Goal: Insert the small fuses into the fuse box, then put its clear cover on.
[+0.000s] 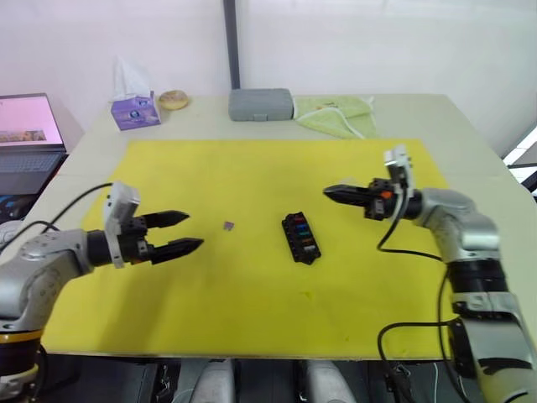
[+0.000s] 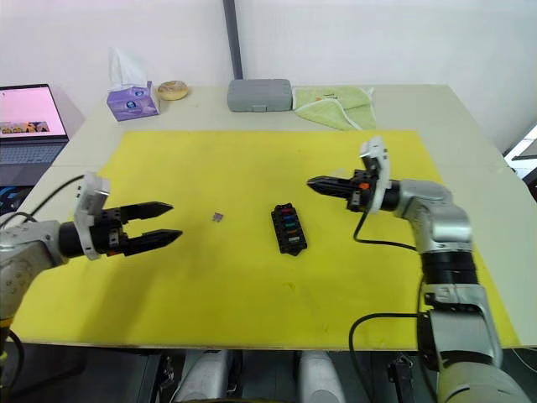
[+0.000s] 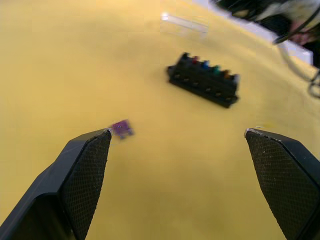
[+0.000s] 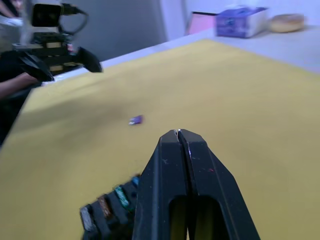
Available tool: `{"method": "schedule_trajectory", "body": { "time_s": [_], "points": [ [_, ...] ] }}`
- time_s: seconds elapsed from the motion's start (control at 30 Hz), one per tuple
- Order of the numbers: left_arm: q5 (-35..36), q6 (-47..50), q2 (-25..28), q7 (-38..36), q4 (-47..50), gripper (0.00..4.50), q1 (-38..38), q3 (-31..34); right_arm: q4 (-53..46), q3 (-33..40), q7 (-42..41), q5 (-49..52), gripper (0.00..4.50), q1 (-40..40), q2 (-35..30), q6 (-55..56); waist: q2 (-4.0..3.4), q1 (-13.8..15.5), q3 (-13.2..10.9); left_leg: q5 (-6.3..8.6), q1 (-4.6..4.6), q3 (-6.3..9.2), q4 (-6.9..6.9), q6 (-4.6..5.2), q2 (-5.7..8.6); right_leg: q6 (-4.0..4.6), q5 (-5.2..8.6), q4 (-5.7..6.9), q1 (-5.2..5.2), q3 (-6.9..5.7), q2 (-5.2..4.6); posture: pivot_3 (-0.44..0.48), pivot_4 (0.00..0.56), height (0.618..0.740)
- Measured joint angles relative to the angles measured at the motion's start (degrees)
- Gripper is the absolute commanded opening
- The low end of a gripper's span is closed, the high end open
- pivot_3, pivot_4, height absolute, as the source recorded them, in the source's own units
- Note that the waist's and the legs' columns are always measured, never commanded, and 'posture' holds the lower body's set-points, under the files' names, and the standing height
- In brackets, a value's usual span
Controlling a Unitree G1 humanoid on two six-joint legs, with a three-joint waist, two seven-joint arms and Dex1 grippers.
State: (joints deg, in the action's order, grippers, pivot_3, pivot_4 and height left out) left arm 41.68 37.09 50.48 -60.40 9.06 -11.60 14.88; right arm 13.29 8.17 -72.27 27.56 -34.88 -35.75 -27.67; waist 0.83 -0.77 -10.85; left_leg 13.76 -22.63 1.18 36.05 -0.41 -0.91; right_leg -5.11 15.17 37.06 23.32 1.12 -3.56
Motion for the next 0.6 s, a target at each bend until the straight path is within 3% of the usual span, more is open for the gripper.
{"method": "schedule_trajectory", "body": {
  "time_s": [0.1,0.33,0.6],
  "points": [
    [-4.5,-4.9,1.2,0.0,-6.6,4.5,0.6,1.7,-7.2,6.0,5.3,3.0,0.84,9.0,-2.3,-4.3,-0.01,0.1,0.0,0.0,-0.02,-0.02,-0.04,0.0,0.0,0.01,0.01,0.0,0.03,0.01,0.0,0.0,0.15,0.74],
    [-8.6,-10.7,0.0,-0.8,-19.2,4.5,0.7,3.4,-21.7,19.8,14.6,8.8,4.42,29.6,-4.6,-11.2,0.02,0.0,0.0,0.0,-0.04,-0.06,0.0,0.0,-0.02,0.01,0.0,0.0,0.04,0.04,-0.02,0.0,0.15,0.74],
    [-12.5,-14.7,-4.5,-3.4,-29.2,4.5,-7.5,-2.2,-24.7,22.0,17.5,11.5,4.47,34.7,-5.0,-11.8,0.03,-0.1,0.0,0.0,-0.02,-0.14,0.05,0.01,-0.01,-0.03,-0.01,0.02,0.03,0.08,0.02,0.0,0.15,0.74]
  ]
}}
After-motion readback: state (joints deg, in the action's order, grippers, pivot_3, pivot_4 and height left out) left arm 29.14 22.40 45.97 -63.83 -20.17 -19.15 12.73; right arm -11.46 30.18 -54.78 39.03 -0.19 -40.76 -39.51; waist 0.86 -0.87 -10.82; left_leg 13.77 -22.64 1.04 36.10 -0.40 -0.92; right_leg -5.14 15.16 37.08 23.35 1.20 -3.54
